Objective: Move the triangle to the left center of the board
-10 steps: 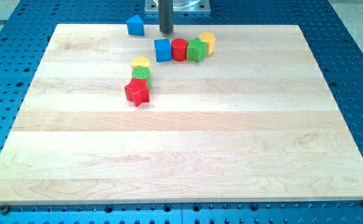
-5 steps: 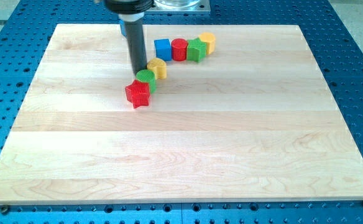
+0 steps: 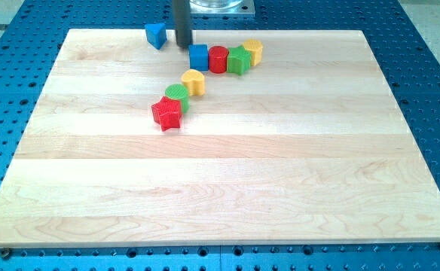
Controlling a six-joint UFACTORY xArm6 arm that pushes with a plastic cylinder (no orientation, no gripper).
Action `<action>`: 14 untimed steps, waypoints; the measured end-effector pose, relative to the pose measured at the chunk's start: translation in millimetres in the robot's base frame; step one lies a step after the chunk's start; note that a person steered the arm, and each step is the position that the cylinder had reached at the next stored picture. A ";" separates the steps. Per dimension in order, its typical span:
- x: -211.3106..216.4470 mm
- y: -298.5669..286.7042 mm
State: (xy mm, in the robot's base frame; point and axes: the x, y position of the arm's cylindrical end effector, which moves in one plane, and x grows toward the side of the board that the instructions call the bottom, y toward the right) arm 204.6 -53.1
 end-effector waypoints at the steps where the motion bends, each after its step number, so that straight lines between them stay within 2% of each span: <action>1: -10.3 -27.6; 2: -9.7 -75.4; 3: 39.5 -75.7; 4: 98.4 -103.3; 5: 100.8 -108.7; 8: 97.9 -101.8; 9: 69.9 -113.9; 10: 79.7 -170.7; 11: 24.1 -167.7; 12: -10.8 -133.3; 13: 13.2 -68.3; 14: 100.3 -104.3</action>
State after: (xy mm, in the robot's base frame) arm 304.9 -157.4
